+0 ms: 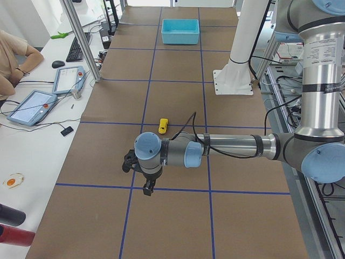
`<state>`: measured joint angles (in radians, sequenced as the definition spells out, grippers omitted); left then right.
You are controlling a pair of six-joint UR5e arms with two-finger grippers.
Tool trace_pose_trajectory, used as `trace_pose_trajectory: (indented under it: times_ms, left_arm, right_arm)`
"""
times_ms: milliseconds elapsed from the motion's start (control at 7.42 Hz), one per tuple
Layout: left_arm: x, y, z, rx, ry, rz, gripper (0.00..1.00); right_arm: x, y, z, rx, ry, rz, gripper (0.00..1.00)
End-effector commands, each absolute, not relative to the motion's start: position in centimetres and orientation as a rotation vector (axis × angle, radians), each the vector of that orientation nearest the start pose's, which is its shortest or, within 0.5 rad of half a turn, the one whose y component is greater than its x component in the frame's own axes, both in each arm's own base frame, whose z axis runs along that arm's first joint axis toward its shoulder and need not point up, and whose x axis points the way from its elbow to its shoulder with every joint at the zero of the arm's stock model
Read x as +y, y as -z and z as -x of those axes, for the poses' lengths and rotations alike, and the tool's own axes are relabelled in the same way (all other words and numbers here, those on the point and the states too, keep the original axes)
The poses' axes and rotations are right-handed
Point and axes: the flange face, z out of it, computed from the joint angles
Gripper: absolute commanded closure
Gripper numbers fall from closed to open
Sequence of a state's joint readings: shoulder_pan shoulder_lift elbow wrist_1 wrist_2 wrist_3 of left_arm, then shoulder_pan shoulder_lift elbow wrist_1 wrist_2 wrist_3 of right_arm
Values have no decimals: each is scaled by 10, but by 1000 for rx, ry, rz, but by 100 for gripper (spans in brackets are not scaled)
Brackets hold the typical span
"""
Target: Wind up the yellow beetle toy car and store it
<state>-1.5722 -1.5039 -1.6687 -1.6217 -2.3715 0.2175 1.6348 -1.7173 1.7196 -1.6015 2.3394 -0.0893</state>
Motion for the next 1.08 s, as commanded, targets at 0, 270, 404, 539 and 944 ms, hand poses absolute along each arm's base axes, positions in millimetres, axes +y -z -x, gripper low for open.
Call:
trace_pose_trajectory:
  times_ms: [0, 270, 404, 539, 944]
  left_arm:
    - [-483, -564, 18, 726, -404, -303, 0]
    - [-480, -489, -66, 753, -635, -434, 0]
    - [-471, -454, -113, 777, -781, -561, 0]
    - [-454, -424, -173, 820, -934, -638, 0]
    - [-428, -408, -255, 770, -1101, -666, 0]
  right_arm:
    - [-422, -657, -91, -768, 14, -32, 0]
    - [-422, -657, -91, -768, 14, -33, 0]
    - [-421, -658, -91, -770, 13, -31, 0]
    - [-422, -657, -91, -770, 14, -32, 0]
    - [-422, -657, -91, -771, 14, -32, 0]
